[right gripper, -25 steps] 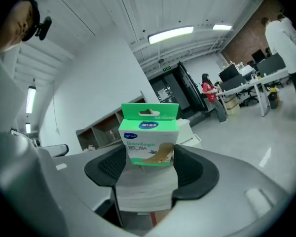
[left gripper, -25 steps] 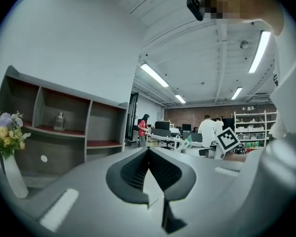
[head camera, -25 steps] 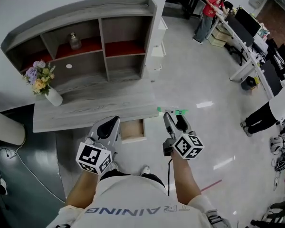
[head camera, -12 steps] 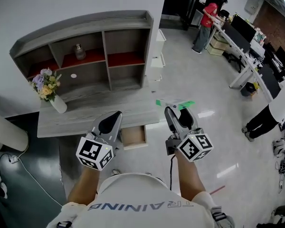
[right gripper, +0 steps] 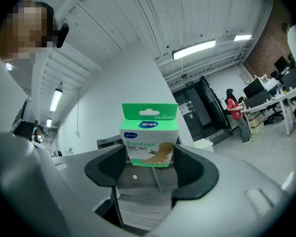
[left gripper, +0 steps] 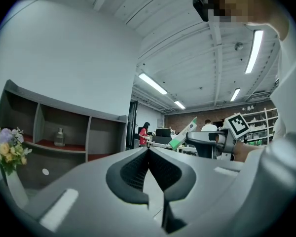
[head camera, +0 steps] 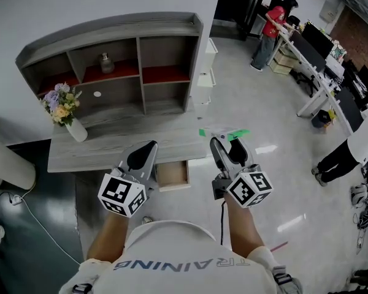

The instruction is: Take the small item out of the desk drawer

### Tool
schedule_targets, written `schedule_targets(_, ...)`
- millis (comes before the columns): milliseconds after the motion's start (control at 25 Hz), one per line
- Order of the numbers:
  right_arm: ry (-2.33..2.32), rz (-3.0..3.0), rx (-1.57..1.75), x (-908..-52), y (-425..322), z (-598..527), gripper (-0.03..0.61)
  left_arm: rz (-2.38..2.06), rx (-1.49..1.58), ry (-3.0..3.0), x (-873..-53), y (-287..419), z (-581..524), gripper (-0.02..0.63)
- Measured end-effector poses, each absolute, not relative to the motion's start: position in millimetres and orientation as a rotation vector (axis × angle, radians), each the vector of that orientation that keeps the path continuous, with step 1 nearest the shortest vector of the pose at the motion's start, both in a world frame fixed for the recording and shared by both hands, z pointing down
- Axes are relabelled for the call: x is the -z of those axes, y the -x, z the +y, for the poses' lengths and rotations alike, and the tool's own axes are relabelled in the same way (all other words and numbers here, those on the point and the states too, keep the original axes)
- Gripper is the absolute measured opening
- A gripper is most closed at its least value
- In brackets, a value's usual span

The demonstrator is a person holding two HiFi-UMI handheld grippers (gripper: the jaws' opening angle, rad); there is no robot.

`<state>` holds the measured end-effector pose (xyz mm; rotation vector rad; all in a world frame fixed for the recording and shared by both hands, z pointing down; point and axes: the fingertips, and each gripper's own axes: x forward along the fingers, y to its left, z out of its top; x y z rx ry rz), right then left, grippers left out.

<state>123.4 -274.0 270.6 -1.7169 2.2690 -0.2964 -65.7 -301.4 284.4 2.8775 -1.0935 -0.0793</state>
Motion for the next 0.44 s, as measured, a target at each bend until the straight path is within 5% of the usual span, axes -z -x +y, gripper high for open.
schedule_targets(440, 1.719, 2.291, 0.315, -278.9, -117.4, -271.0, 0.316, -1.084, 0.076, -2.867, -288.4, 64.2, -296.5, 0.0)
